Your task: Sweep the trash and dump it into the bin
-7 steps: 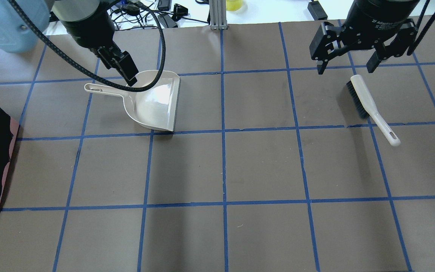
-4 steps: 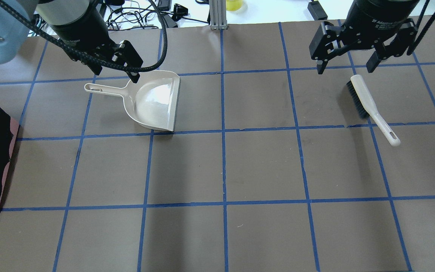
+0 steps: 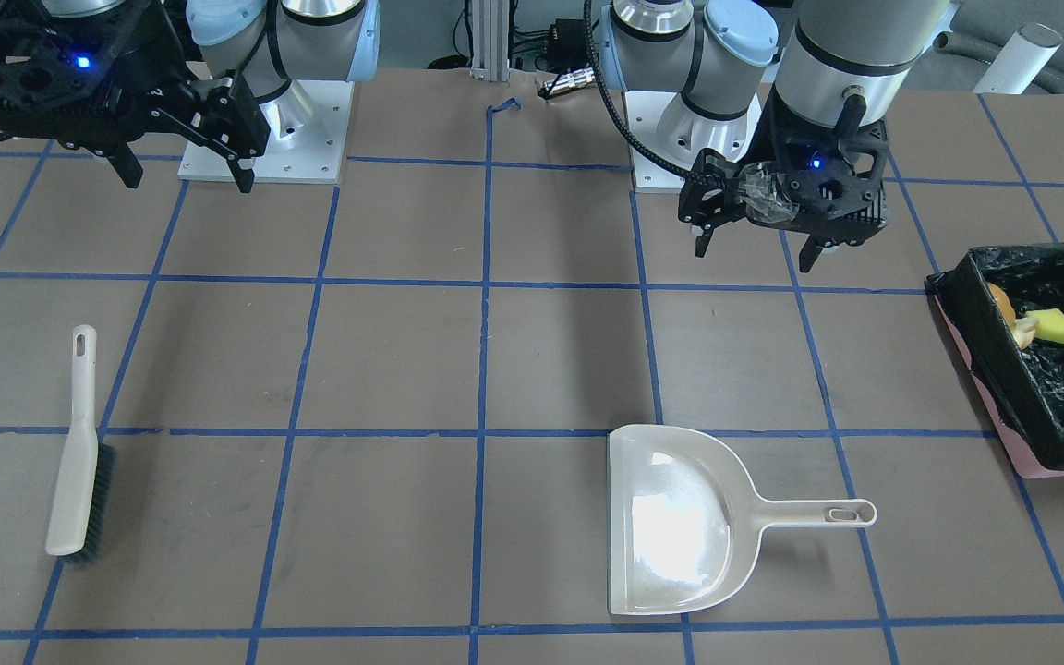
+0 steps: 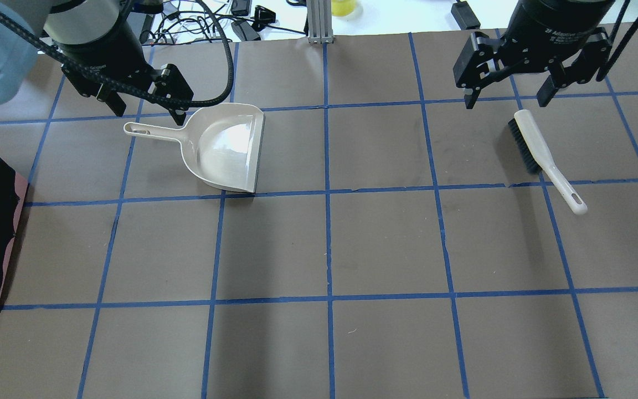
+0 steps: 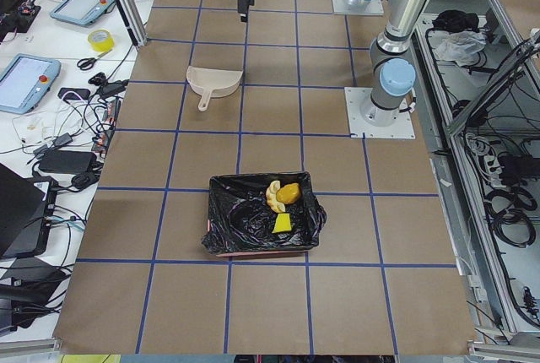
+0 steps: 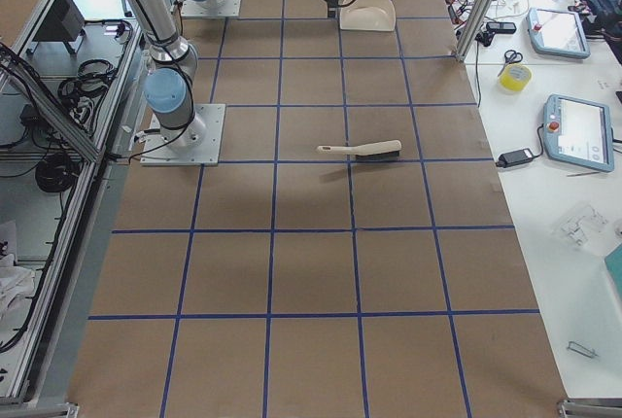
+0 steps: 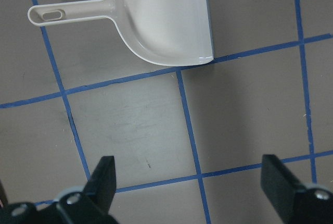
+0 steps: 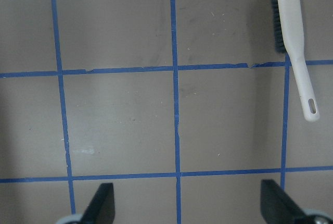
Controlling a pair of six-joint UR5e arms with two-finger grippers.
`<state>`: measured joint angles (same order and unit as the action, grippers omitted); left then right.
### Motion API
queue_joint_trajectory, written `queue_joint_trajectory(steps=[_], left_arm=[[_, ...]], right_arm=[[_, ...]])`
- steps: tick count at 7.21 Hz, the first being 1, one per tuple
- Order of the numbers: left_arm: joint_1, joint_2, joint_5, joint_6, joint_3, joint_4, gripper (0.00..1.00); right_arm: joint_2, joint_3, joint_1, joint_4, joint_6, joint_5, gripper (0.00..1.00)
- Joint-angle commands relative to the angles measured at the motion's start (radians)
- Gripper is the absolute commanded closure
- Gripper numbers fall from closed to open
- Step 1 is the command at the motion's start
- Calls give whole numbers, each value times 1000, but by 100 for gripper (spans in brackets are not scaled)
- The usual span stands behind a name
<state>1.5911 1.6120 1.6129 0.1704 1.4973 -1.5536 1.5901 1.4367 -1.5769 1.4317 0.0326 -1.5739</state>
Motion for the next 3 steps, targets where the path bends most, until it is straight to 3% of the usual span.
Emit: queue_joint_trajectory(steps=[1, 3], left_arm=[[-2, -3, 2, 15, 6, 26, 0], [-3, -3, 5, 20, 8, 26, 0]], right_arm=[[1, -1, 0, -1, 0, 0, 0], [1, -1, 0, 1, 3, 2, 0]])
